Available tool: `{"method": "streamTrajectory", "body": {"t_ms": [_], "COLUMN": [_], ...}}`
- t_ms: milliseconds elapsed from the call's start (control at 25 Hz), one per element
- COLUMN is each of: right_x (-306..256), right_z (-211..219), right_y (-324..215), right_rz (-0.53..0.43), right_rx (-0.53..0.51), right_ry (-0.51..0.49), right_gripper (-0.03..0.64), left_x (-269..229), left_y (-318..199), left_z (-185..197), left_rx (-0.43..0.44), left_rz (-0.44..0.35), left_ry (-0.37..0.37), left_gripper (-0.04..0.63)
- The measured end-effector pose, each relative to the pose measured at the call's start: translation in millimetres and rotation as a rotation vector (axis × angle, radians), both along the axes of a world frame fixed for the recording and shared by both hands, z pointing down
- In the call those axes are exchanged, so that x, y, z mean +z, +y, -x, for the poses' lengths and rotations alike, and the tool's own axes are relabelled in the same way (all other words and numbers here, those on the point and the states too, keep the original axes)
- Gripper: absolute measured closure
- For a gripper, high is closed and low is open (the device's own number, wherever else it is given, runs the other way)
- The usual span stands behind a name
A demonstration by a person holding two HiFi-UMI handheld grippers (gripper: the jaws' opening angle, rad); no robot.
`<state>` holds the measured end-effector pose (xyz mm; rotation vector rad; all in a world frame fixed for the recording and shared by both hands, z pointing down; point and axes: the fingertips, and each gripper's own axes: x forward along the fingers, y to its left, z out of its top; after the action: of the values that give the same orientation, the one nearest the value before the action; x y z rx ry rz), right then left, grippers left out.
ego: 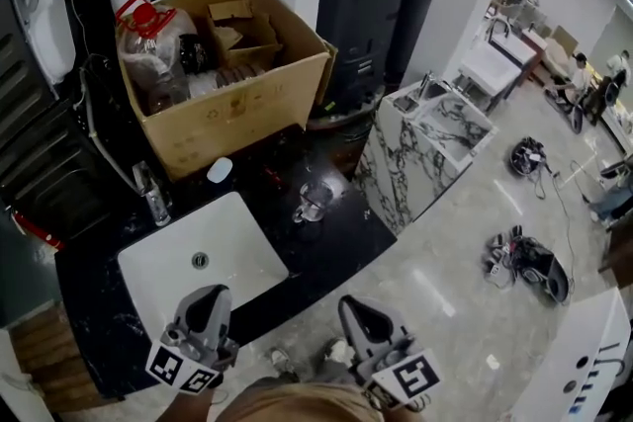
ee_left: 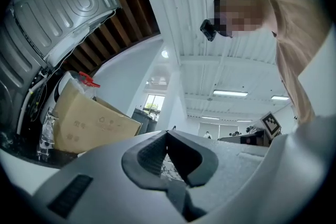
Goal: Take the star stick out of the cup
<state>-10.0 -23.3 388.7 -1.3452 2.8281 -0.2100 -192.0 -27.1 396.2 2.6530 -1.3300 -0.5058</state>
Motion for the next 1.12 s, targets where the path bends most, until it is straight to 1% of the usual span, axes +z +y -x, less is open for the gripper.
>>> {"method": "streamTrajectory", "body": {"t_ms": [120, 200, 400, 680, 800, 1120], "right_x": [-1.0, -0.7, -9.5, -13.2, -10.0, -12.4], "right_z": [-6.8, -12.1, -28.7, -47.9, -55.8, -55.1], "right_y": [-15.2, -27.9, -57.9, -84.1, -90.8, -97.8], "right_rz": [-0.003, -0.015, -0.038, -0.049, -0.035, -0.039], "right_rx": [-0.015, -0.030, -0.080, -0.115, -0.109, -0.129], "right_ry": [-0.007, -0.023, -0.038, -0.049, -0.057, -0.066], "right_gripper": [0.618, 0.618, 0.618, 0.618, 0.618, 0.618], "left_x": [3.1, 1.7, -11.6, -14.7, -12.9, -2.3], "left_y": [-9.4, -18.7, -45.4, -75.7, -80.9, -109.0], "left_z": [-6.9, -12.0, -21.2, -27.5, -34.8, -38.8], "left_rx": [-0.013, -0.028, -0.097, -0.169, -0.168, -0.169], "left_rz": [0.011, 0.003, -0.015, -0.028, -0.023, -0.005], "left_ry": [-0.003, -0.014, 0.000, -0.001, -0.010, -0.017], "left_gripper": [0.595, 0.595, 0.595, 0.595, 0.595, 0.595]}}
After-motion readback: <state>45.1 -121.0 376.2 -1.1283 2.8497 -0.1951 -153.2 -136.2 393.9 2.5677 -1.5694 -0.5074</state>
